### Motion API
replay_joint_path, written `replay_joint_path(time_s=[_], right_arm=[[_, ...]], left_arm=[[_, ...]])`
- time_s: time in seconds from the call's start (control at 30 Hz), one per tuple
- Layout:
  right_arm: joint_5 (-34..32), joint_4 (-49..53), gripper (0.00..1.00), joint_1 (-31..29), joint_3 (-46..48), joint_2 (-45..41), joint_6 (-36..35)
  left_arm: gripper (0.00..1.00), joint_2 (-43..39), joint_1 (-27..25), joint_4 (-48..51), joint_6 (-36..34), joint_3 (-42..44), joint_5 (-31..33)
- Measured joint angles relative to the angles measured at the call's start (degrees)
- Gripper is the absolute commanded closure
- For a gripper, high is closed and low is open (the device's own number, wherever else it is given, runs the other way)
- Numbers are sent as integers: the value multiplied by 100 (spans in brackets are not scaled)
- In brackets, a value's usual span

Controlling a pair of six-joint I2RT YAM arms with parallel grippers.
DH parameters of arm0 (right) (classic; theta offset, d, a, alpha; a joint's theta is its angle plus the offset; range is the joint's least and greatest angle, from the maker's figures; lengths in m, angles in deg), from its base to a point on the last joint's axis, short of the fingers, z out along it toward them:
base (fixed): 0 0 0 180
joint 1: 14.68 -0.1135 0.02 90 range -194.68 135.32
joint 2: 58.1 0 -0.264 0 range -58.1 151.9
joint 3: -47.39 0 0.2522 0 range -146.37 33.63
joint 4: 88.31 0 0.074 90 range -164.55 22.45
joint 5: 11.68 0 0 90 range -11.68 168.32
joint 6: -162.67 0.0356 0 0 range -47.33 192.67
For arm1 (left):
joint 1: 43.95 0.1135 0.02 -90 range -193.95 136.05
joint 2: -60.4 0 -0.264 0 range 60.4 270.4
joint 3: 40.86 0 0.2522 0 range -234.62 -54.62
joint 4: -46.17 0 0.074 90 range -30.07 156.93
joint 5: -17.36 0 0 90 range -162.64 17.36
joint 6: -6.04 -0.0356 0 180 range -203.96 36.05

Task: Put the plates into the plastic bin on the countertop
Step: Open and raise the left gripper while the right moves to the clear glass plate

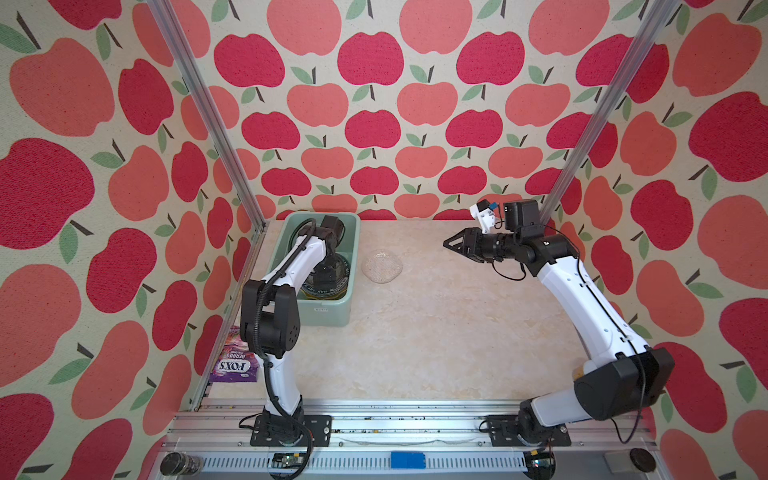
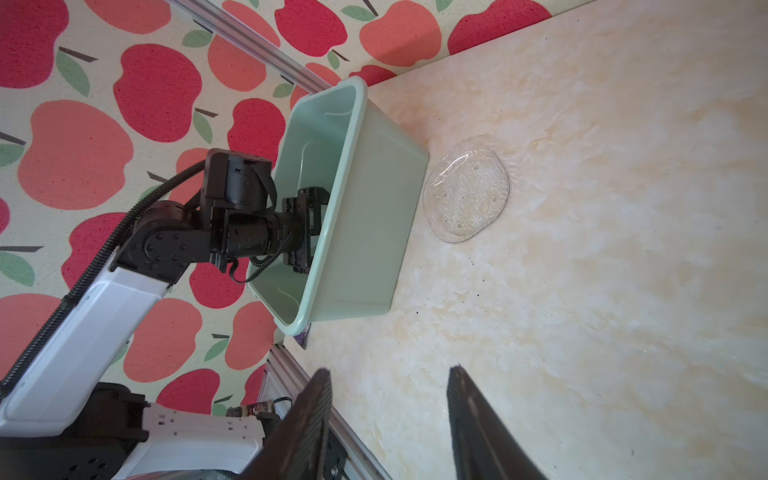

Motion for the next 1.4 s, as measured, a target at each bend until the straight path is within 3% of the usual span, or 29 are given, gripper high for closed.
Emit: replay_joint_path(time_s=[0.27, 0.4, 0.47, 0.63, 0.7, 0.87, 0.97, 1.17, 1.4], right_arm=[[-734, 551, 27, -155, -380, 319, -136], [-1115, 848, 9, -334, -822, 730, -216], [-1316, 990, 6, -428, -1045, 942, -262], [-1657, 1169, 8, -564, -1473, 1488, -278], [-1722, 1191, 10, -581, -1609, 1749, -258], [-1733, 1209, 15, -619, -2028, 2516, -118], [-1707, 1187, 19, -688, -2253, 2986, 44], [-1532, 1023, 24, -807, -2597, 3773, 382], [-1327, 721, 32, -841, -2695, 4385, 763]], left_arm=[[1, -903, 76, 164, -614, -22, 2], [1, -1377, 264, -144, -1709, -15, -11], [1, -1591, 348, -470, -2389, 44, -79], [1, -2140, 361, -1447, -4704, 415, -402], [1, -2293, 212, -1801, -5928, 498, -603], [1, -2398, -525, -2181, -8760, 507, -1287], [1, -2411, -962, -2225, -9956, 597, -1661], [1, -2459, -1161, -2275, -11151, 872, -2131], [1, -2535, -1145, -2273, -11722, 949, -2352]])
